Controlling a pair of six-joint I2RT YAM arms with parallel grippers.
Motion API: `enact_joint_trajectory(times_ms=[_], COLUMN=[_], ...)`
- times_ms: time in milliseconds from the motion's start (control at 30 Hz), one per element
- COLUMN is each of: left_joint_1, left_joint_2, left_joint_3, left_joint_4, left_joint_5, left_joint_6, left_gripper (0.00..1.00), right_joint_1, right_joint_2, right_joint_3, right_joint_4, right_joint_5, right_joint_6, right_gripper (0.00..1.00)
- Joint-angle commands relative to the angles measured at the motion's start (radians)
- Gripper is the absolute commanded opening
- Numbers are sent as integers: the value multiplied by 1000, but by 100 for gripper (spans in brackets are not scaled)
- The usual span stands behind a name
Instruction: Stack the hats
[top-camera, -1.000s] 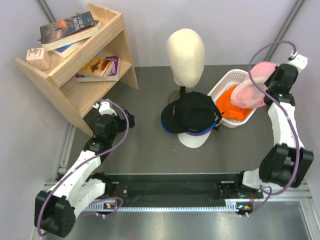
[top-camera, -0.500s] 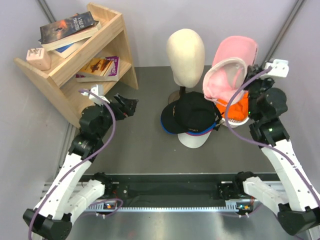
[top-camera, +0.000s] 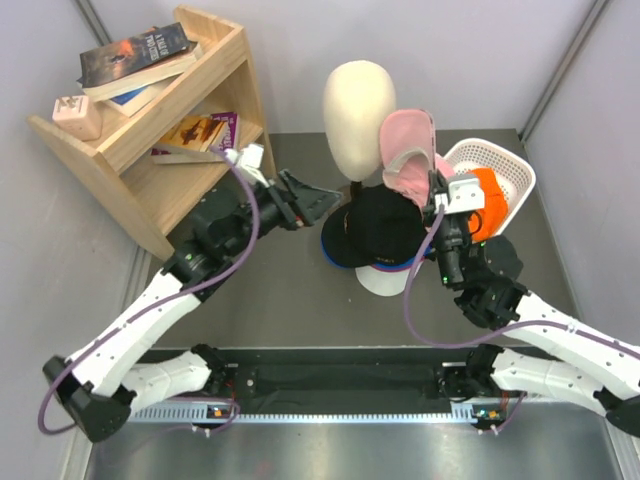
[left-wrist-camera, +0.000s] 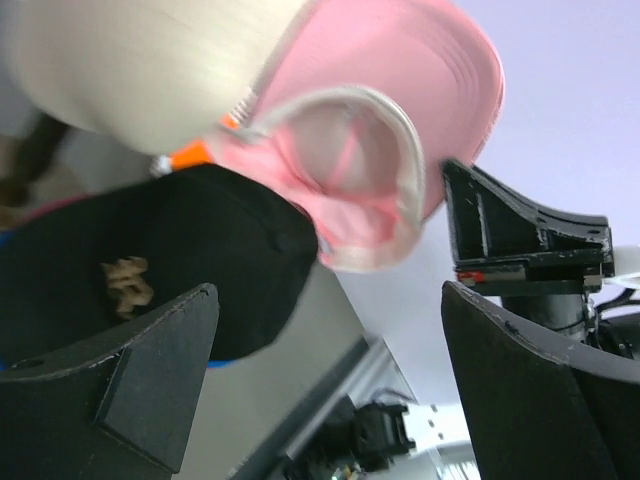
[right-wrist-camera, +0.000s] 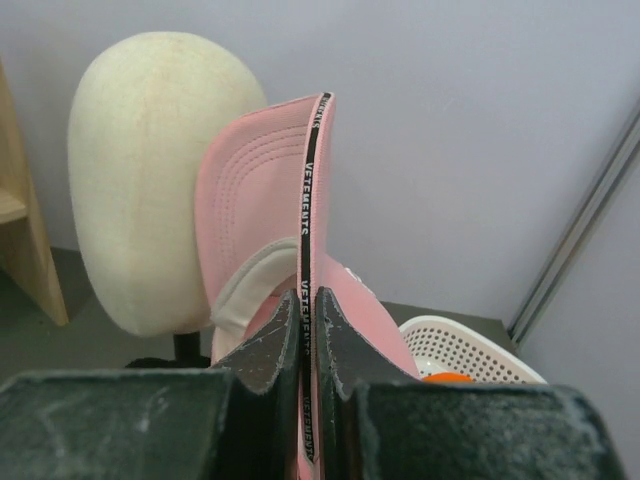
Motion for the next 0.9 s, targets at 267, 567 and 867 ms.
enact_joint_trajectory(times_ms=[267, 567, 867], left_joint_1=[-114, -186, -249], left_joint_2=[195, 344, 446], left_joint_3=[167, 319, 431], left_joint_4=[205, 199, 124], left_joint_5=[-1, 19, -4], left_joint_6=[-74, -88, -19], left_gripper=[97, 97, 95], right_joint_1=[222, 305, 356], right_joint_2=[22, 14, 22], right_joint_3=[-136, -221, -239], right_joint_4=[349, 494, 524], right_joint_5=[118, 116, 121], right_joint_6=[-325, -471, -555], right_gripper=[0, 0, 0])
